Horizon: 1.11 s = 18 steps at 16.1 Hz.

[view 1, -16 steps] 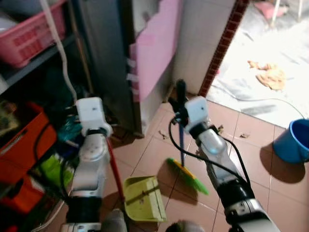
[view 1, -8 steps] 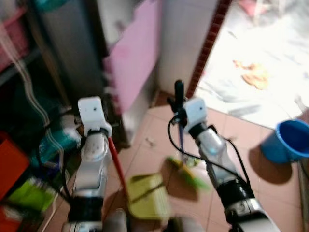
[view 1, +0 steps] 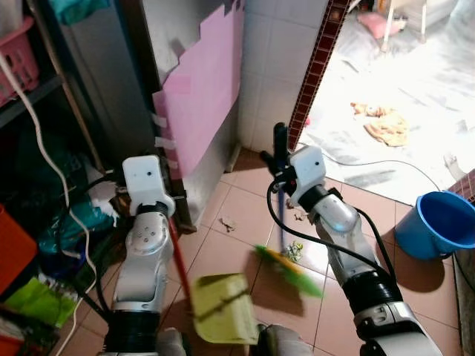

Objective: Sweep floor

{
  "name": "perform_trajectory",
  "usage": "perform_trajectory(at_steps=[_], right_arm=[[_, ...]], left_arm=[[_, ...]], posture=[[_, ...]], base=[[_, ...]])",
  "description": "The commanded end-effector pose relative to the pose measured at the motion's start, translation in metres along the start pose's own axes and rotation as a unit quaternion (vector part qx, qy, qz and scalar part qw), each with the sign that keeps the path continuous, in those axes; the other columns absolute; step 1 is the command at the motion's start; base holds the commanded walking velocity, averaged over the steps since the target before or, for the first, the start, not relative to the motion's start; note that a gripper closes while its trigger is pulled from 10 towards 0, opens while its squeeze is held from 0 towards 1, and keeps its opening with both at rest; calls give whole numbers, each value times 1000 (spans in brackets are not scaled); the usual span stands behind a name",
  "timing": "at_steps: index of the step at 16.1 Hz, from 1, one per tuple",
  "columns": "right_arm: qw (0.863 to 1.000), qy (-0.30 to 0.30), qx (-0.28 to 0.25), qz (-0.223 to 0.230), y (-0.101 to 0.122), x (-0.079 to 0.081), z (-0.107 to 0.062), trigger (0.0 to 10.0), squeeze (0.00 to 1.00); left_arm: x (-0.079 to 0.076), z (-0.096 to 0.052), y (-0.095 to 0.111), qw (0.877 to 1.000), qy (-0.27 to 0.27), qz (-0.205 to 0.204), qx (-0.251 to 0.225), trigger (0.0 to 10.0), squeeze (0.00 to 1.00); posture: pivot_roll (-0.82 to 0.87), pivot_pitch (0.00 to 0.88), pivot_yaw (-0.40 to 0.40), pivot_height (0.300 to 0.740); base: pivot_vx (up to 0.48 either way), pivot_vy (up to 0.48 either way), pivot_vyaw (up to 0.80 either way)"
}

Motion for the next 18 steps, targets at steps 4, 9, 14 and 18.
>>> perform_trajectory(at_steps=[4,9,14,18], right_arm=[[993,5,-39,111,24,-10,17,10000,0],[981,-41,-63,177,36,-22,38,10000,0],[971,-60,-91,212,46,-19,53,10000,0],[967,-139,-85,196,47,-33,64,10000,0]], left_arm=[[12,-14,15,999,29,29,-29,10000,0],[24,-44,14,997,36,66,-26,10000,0],[28,-71,11,997,38,74,-3,10000,0],[28,-84,14,997,27,77,11,10000,0]], posture=[[33,174,-68,740],[100,250,-80,740],[159,331,-78,740],[184,369,-68,740]], base=[[0,0,0],[0,0,0],[0,0,0],[0,0,0]])
Point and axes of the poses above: a point about 5 cm out from each wrist's last joint towards the gripper, its own z axis pointing out of the wrist towards the gripper, its own y axis along the axis of the wrist's last joint, x = y × z, the point moved 5 cm from there along z, pointing out of the wrist towards the gripper, and after that the axes turned 5 degrees about z, right-handed, at the moved point
